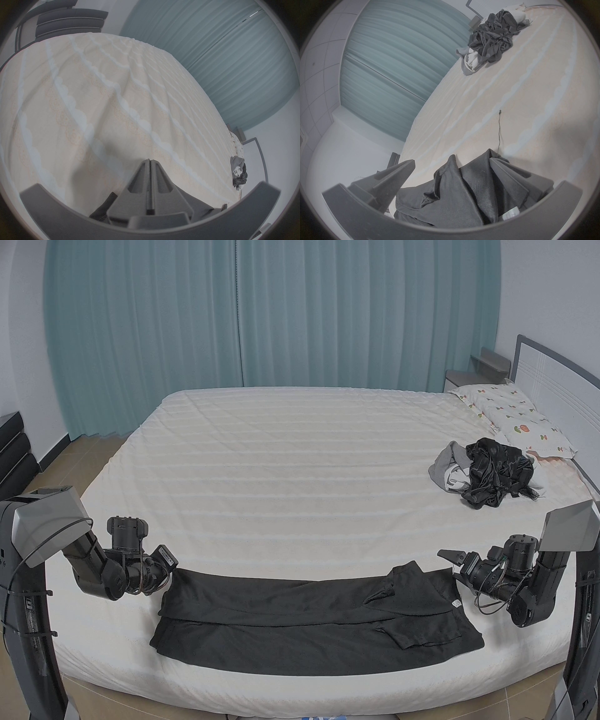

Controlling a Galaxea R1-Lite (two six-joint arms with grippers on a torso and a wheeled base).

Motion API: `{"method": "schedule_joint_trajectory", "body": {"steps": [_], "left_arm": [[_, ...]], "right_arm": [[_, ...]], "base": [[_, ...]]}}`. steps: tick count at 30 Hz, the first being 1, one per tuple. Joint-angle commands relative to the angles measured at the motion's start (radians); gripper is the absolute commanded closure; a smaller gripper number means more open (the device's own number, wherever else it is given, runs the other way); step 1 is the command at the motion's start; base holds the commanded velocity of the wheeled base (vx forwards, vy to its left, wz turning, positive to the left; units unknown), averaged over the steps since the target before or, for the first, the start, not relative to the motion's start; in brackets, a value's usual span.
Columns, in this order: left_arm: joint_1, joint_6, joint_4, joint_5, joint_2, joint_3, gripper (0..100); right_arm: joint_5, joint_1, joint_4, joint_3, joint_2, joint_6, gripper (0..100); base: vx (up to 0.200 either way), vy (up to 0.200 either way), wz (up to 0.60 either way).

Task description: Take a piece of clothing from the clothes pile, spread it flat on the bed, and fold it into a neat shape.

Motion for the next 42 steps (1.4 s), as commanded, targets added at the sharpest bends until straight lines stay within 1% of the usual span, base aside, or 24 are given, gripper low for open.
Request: {"method": "schedule_joint_trajectory", "body": {"steps": [1,6,7,11,23,42], "left_arm": [[0.000,0.000,0.000,0.000,0.001,0.000,100],[0.000,0.000,0.000,0.000,0.001,0.000,100],[0.000,0.000,0.000,0.000,0.002,0.000,100],[0.002,0.001,0.000,0.000,0.001,0.000,100],[0.019,-0.002,0.000,-0.004,-0.006,0.002,100],[0.023,-0.023,-0.002,-0.017,0.004,-0.009,100]], "right_arm": [[0.000,0.001,-0.001,-0.007,0.026,0.000,0],[0.003,0.003,0.006,-0.028,0.037,0.000,0],[0.003,0.003,0.007,-0.034,0.042,0.000,100],[0.000,0.003,0.010,-0.054,0.060,-0.002,100],[0.000,-0.047,0.010,-0.102,0.063,0.006,100],[-0.003,-0.054,0.013,-0.152,0.106,0.009,100]], "base": [[0.000,0.000,0.00],[0.000,0.000,0.00],[0.000,0.000,0.00],[0.000,0.000,0.00],[0.000,0.000,0.00],[0.000,0.000,0.00]]}}
